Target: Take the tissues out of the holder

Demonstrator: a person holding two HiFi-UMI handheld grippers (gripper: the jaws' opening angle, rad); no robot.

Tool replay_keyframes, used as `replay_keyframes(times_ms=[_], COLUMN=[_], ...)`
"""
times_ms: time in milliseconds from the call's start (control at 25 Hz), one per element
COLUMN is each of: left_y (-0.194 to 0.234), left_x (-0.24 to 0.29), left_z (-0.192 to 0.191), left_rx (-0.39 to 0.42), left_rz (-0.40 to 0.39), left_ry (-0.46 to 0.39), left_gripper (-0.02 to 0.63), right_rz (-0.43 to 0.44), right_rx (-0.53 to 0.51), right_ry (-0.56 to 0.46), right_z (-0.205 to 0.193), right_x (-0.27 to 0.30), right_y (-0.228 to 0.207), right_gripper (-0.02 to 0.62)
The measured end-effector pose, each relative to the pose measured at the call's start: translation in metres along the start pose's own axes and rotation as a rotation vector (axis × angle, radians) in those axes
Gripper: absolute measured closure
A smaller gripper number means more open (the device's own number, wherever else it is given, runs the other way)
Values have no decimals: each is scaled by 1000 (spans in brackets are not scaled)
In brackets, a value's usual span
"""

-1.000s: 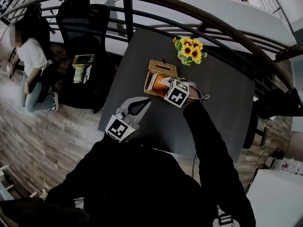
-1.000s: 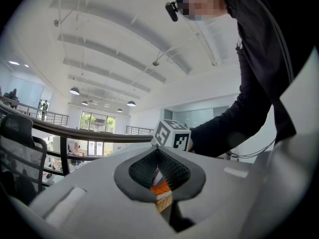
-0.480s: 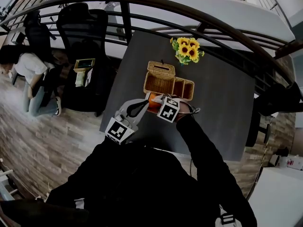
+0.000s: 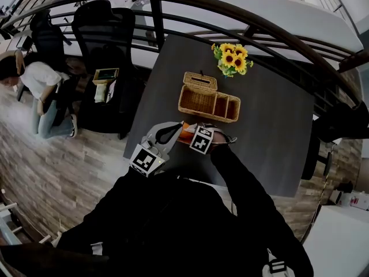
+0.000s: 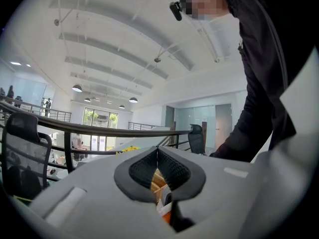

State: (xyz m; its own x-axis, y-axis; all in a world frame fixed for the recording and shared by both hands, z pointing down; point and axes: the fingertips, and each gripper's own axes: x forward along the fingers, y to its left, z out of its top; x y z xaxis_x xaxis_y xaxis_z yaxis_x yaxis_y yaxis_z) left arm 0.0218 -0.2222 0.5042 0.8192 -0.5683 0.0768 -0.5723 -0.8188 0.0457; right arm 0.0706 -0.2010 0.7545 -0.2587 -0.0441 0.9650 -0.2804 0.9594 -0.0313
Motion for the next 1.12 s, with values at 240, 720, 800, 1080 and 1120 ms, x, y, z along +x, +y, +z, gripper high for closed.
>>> replay_keyframes(times_ms=[240, 720, 800, 1080, 1120], left_y=[1, -1, 0, -6, -7], left_x=[-3, -3, -3, 5, 6], left_z=[-7, -1, 3, 14, 16], left_rx=[-17, -10, 4, -6, -8], left_rz=[7, 3, 0, -24, -29], left_ry=[13, 10, 8, -3, -3], left_gripper=[598, 598, 598, 598, 597], right_rz=[-27, -57, -60, -143, -154], right_rx=[-4, 52, 87, 278, 306], right_ry=[19, -100, -164, -679, -754], right_z=[-12, -4, 0, 35, 38], right_x=[27, 2, -19, -143, -161], right_y=[3, 5, 4, -5, -5], right_gripper=[416, 302, 302, 304, 304])
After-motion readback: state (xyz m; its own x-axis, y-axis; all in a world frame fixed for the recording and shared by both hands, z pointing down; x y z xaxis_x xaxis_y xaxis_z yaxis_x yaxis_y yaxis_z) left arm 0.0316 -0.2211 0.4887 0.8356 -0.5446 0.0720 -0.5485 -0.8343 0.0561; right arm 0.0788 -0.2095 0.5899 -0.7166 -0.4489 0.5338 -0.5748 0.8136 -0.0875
